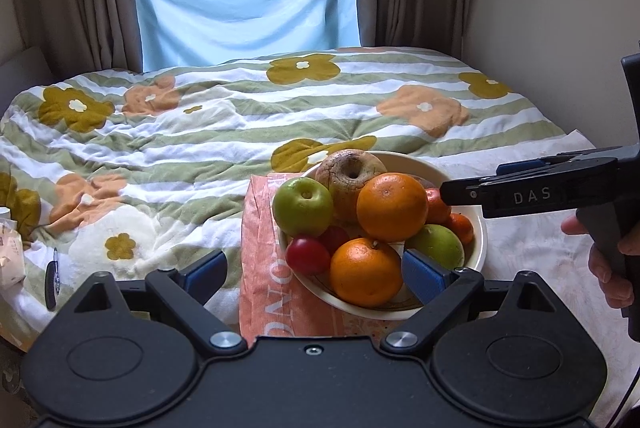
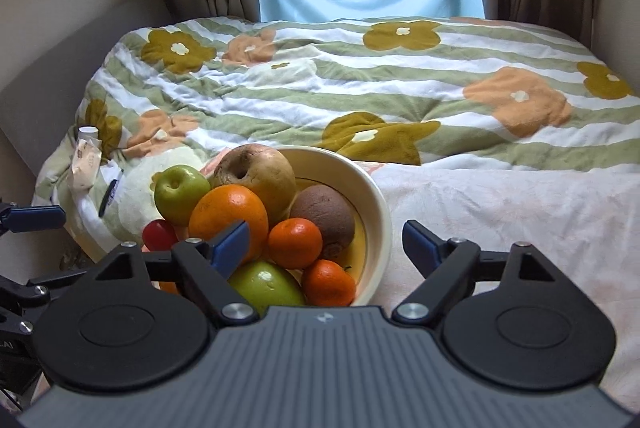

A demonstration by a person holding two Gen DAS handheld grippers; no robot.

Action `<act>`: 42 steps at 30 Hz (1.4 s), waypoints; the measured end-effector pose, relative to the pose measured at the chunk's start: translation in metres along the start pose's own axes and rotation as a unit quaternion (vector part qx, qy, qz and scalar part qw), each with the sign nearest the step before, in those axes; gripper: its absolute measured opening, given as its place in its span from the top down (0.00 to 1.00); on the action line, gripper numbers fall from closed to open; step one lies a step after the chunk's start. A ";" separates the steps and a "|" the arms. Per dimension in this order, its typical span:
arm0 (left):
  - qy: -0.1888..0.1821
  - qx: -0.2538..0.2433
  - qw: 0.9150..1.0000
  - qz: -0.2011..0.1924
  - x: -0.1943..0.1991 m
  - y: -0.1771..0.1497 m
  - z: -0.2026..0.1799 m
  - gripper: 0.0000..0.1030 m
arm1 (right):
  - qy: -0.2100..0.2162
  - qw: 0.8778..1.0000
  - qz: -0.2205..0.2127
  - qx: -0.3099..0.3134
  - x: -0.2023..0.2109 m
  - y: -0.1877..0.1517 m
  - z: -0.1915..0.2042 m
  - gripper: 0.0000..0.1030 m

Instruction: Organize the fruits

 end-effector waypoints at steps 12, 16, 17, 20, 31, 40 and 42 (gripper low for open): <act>0.003 -0.004 0.999 -0.046 0.054 0.024 -0.053 0.07 | -0.020 0.999 -0.036 -0.001 0.109 0.013 -0.036 0.04; 0.000 -0.002 0.998 -0.066 0.078 0.029 -0.081 0.04 | -0.051 0.998 -0.037 -0.011 0.157 0.011 -0.064 0.00; 0.001 -0.002 0.998 -0.070 0.083 0.030 -0.087 0.02 | -0.061 0.997 -0.037 -0.013 0.168 0.009 -0.071 0.00; 0.002 0.000 0.997 -0.080 0.094 0.029 -0.106 0.00 | -0.094 0.995 -0.039 -0.016 0.197 -0.001 -0.093 0.00; 0.002 -0.001 0.997 -0.077 0.109 0.006 -0.151 0.00 | -0.157 0.986 -0.028 -0.043 0.250 -0.052 -0.138 0.00; 0.004 -0.005 0.997 -0.071 0.109 -0.004 -0.166 0.00 | -0.171 0.984 -0.010 -0.051 0.254 -0.072 -0.150 0.00; 0.004 -0.005 0.998 -0.070 0.108 -0.005 -0.167 0.00 | -0.173 0.984 -0.009 -0.052 0.255 -0.073 -0.151 0.00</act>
Point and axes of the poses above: each gripper's, at about its wrist camera, not at the fingertips, and x roughly against the way its jaws point, z to its left, y to its top, the point moved 9 cm from there along -x, roughly the way its jaws point, and after that the axes turned 14 degrees about -y, right-handed, at the moved point
